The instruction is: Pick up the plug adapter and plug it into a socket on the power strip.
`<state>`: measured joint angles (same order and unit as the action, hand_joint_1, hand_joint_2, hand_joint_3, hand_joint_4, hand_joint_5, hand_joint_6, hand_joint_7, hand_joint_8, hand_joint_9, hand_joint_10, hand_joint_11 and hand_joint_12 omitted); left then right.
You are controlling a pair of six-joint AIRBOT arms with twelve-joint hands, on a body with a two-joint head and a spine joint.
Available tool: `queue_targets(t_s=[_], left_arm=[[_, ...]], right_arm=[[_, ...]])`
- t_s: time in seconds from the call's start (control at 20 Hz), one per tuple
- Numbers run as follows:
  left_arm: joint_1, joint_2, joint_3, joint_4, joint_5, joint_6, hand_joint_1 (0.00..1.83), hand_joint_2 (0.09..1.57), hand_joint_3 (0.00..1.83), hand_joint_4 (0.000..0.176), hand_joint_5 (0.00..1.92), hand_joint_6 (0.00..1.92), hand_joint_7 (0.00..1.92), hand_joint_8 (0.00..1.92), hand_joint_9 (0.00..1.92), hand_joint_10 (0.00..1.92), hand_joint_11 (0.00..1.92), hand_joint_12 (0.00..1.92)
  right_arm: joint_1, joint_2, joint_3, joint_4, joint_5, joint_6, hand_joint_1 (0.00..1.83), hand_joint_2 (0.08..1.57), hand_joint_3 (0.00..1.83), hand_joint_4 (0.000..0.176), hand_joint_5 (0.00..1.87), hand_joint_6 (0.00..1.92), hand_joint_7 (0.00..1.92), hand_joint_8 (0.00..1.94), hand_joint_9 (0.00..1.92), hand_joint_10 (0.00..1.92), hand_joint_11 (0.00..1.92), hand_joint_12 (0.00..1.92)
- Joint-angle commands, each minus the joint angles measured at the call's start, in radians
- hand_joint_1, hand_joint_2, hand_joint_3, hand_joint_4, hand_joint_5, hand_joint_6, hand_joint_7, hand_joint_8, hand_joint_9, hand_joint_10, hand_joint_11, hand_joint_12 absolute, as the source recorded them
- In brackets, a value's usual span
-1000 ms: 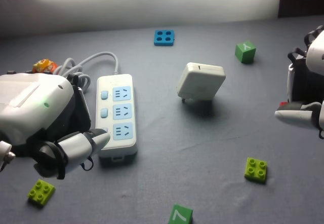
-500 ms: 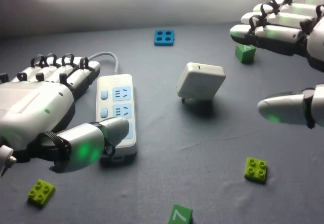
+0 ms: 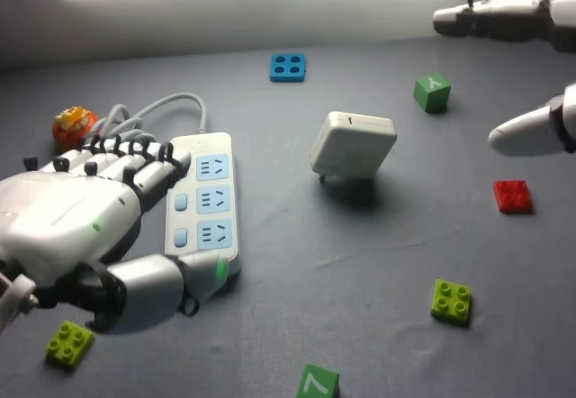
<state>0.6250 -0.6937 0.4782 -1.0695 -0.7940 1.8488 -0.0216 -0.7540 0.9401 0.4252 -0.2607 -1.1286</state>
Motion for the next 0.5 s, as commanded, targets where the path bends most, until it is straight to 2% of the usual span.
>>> queue_targets(t_s=[0.0,0.05,0.15,0.2,0.35,0.45], left_arm=[[0.015,-0.003,0.009,0.072,-0.07,-0.035,0.0,1.27,0.0,0.0,0.02,0.01,0.0,0.0,0.0,0.0,0.02,0.01],[0.043,-0.019,0.012,0.097,-0.101,-0.072,0.0,1.27,0.0,0.0,0.02,0.0,0.0,0.0,0.0,0.0,0.03,0.01],[0.082,-0.049,0.014,0.108,-0.165,-0.11,0.0,1.27,0.0,0.0,0.04,0.01,0.0,0.0,0.0,0.0,0.04,0.02],[0.1,-0.066,0.017,0.114,-0.197,-0.127,0.0,1.27,0.0,0.0,0.02,0.0,0.0,0.0,0.0,0.0,0.01,0.01],[0.124,-0.116,0.034,0.114,-0.224,-0.133,0.0,1.26,0.0,0.0,0.0,0.0,0.0,0.0,0.0,0.0,0.0,0.0],[0.13,-0.141,0.047,0.114,-0.224,-0.134,0.0,1.25,0.0,0.0,0.01,0.0,0.0,0.0,0.0,0.0,0.01,0.0]], right_arm=[[0.018,-0.016,0.025,0.014,0.02,0.049,0.89,1.07,0.0,0.0,0.0,0.0,0.0,0.0,0.0,0.0,0.0,0.1],[0.027,-0.055,0.071,-0.101,-0.025,0.205,0.96,1.03,0.0,0.0,0.0,0.0,0.0,0.0,0.0,0.0,0.0,0.18],[0.041,-0.111,0.138,-0.171,-0.093,0.322,1.03,1.0,0.0,0.0,0.0,0.0,0.0,0.0,0.0,0.0,0.0,0.27],[0.041,-0.142,0.171,-0.171,-0.109,0.355,1.05,1.0,0.0,0.0,0.0,0.0,0.0,0.0,0.0,0.0,0.0,0.4],[0.032,-0.234,0.242,-0.171,-0.096,0.377,1.17,0.98,0.0,0.0,0.02,0.0,0.01,0.0,0.03,0.01,0.0,0.57],[0.023,-0.299,0.293,-0.171,-0.101,0.41,1.2,0.94,0.0,0.0,0.05,0.01,0.03,0.0,0.06,0.01,0.0,0.66]])
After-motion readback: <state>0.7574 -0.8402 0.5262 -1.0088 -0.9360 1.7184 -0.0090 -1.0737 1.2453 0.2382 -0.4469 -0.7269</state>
